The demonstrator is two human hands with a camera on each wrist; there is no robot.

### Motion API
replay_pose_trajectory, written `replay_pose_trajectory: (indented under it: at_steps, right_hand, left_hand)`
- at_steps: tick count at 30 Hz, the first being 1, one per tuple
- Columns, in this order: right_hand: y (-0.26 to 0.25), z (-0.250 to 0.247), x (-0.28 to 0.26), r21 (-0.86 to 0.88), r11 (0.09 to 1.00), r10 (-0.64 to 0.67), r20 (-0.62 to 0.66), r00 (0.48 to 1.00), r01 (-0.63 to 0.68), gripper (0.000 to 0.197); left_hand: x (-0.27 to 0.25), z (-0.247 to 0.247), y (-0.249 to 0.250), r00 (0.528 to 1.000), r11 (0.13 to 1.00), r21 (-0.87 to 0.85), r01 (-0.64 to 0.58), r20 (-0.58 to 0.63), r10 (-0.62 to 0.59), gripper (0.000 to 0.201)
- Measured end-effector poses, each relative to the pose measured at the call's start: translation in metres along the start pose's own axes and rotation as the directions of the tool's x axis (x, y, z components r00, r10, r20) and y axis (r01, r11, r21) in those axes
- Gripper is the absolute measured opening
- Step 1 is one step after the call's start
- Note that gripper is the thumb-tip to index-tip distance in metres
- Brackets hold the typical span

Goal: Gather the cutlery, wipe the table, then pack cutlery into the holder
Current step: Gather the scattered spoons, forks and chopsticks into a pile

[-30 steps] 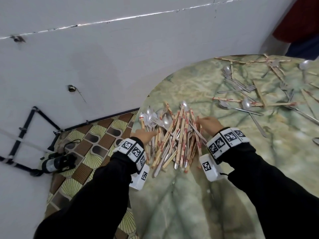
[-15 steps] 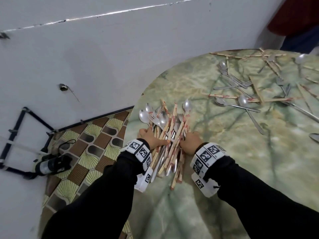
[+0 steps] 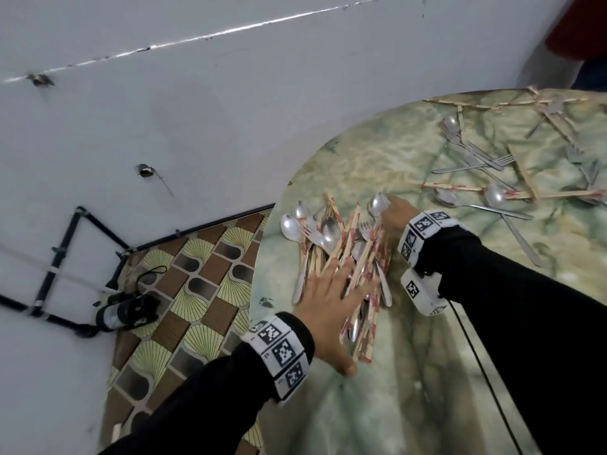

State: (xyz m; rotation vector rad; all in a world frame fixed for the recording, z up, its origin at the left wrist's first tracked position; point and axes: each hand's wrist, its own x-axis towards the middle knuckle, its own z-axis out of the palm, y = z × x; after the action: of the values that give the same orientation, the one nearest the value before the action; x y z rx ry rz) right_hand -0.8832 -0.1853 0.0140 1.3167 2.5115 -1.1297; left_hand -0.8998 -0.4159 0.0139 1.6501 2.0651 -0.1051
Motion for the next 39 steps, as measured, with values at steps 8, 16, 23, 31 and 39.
replay_pose_trajectory:
  at_steps: [8,16,23,31,39]
  right_hand:
    - [0.003,-0.001,0.032,0.065,0.995,-0.085,0.049,0.995,0.082,0.052]
    - [0.008,0.008,0.029,0.041,0.998,-0.035,-0.04,0.999,0.037,0.04]
    - [0.02,-0.005,0.011,0.02,0.999,-0.029,-0.053,0.998,0.03,0.051]
    - [0.021,0.012,-0.026,-0.481,0.873,-0.046,0.082,0.996,0.08,0.058]
    - [0.034,0.01,-0.072,-0.475,0.863,-0.223,-0.054,0.973,0.171,0.046]
  left_hand:
    - [0.015,0.009,-0.012,0.979,0.917,0.348,-0.197,0.115,0.167,0.087]
    - [0.026,0.003,-0.01,0.987,0.899,0.409,-0.16,0.08,0.139,0.067]
    - [0.014,0.002,-0.004,0.986,0.967,0.209,-0.144,0.111,0.123,0.091]
    - [0.018,0.012,0.009,0.981,0.942,0.287,-0.176,0.127,0.144,0.064]
    - [0.015,0.011,0.022,0.992,0.948,0.299,-0.109,0.088,0.086,0.066]
